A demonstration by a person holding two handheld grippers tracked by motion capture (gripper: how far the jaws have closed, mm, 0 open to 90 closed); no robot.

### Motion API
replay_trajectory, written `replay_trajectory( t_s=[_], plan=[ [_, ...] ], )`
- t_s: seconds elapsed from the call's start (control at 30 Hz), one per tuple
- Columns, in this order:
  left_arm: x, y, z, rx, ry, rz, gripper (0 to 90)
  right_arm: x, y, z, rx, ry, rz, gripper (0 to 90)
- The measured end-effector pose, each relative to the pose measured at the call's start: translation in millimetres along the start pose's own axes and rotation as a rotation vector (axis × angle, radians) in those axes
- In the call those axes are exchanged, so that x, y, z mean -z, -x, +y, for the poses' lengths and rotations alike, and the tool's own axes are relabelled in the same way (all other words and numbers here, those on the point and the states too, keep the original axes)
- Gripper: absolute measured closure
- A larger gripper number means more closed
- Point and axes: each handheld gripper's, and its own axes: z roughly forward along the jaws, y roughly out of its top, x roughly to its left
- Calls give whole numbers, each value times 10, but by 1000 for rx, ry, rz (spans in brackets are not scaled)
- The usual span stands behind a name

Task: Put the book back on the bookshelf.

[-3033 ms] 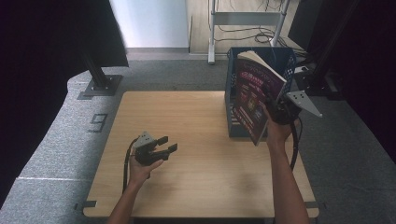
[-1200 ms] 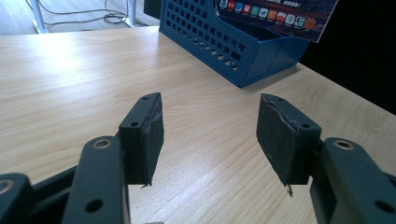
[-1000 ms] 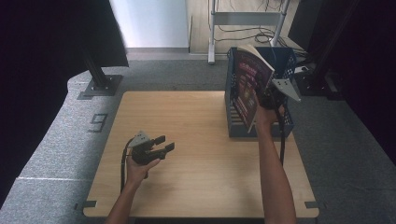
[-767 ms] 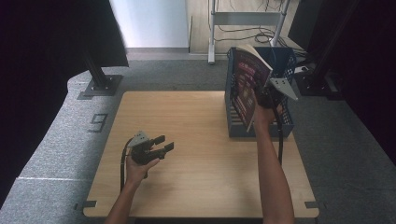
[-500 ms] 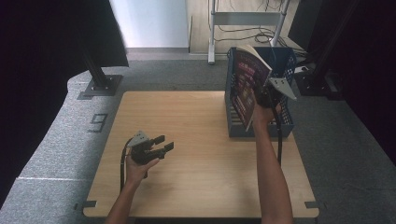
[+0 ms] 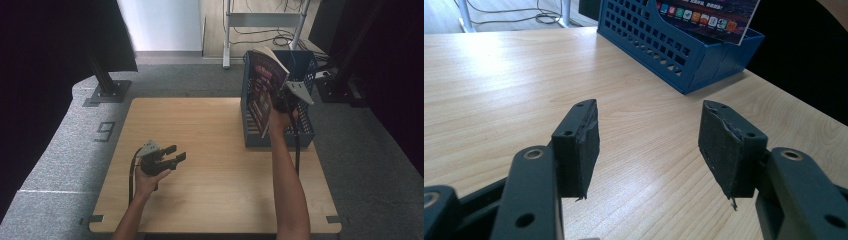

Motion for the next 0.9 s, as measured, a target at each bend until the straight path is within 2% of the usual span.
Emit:
replay_trajectory(
  t_s=[0.17, 0.37, 0.57, 0.9],
  plan=[
    [-4, -7, -2, 6, 0, -1, 417, -71, -1, 14, 5, 5, -11, 811],
    [-9, -7, -2, 5, 2, -7, 418, -170, 9, 24, -16, 12, -16, 811],
    [4, -22, 2, 11, 7, -6, 419, -241, -21, 21, -3, 14, -24, 811],
    [5, -13, 6, 4, 6, -14, 419, -336, -61, -150, 15, -7, -35, 810]
  ],
)
